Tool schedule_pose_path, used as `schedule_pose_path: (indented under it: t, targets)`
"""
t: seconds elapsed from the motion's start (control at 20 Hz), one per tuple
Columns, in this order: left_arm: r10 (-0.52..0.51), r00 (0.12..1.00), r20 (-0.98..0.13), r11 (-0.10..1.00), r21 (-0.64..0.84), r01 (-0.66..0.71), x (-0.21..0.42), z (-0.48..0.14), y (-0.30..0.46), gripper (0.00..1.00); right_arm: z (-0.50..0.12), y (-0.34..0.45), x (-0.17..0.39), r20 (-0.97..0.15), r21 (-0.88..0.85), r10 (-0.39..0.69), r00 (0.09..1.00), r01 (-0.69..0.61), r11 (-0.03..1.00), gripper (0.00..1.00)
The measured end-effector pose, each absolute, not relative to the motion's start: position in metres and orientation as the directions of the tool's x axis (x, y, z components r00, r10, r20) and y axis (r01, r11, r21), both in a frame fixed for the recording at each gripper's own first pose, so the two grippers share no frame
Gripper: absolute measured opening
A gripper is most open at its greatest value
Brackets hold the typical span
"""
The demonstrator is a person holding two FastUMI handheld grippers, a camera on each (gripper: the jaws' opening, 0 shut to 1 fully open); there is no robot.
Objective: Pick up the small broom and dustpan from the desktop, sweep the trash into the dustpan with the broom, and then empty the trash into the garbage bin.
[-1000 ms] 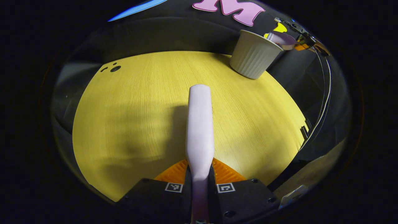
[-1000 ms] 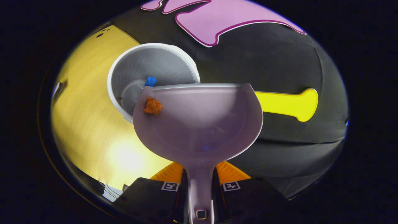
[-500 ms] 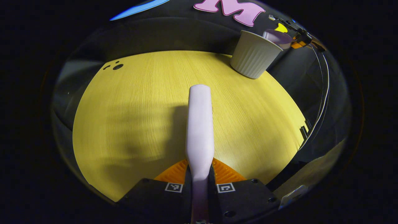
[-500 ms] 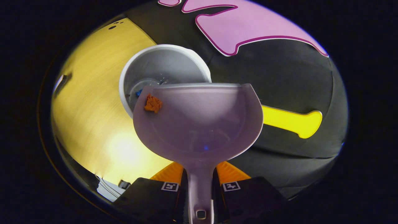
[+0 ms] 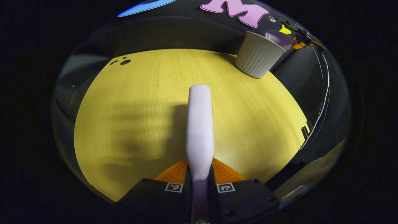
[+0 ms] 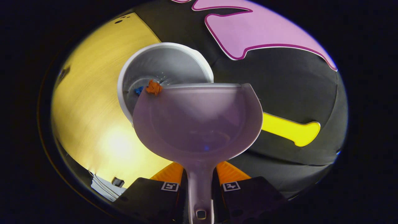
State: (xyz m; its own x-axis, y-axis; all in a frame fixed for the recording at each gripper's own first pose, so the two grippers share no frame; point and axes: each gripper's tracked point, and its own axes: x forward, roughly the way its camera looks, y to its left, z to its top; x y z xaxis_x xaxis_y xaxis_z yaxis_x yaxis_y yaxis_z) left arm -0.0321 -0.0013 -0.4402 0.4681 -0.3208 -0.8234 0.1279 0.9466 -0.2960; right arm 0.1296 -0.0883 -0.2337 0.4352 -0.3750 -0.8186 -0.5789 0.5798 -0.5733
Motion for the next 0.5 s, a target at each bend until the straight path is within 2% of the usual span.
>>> schedule_pose_path:
  t: [0.05, 0.25, 0.35, 0.5]
  targets:
    - [-0.32, 0.47, -0.823, 0.947, -0.294, 0.129, -0.031, -0.441, -0.001, 0.24, -0.233, -0.088, 0.129, -0.819, -0.573, -0.372, 0.437, -0.576, 0.583, 0.4]
    - [-0.313, 0.48, -0.819, 0.949, -0.284, 0.135, -0.026, -0.436, 0.002, 0.25, -0.227, -0.093, 0.125, -0.82, -0.561, -0.343, 0.458, -0.523, 0.642, 0.32]
    - [-0.308, 0.487, -0.817, 0.951, -0.281, 0.13, -0.025, -0.434, 0.002, 0.25, -0.226, -0.094, 0.118, -0.826, -0.518, -0.292, 0.482, -0.445, 0.731, 0.36]
    - [-0.289, 0.495, -0.82, 0.956, -0.269, 0.113, -0.026, -0.432, 0.006, 0.25, -0.219, -0.09, 0.098, -0.824, -0.404, -0.192, 0.532, -0.316, 0.858, 0.36]
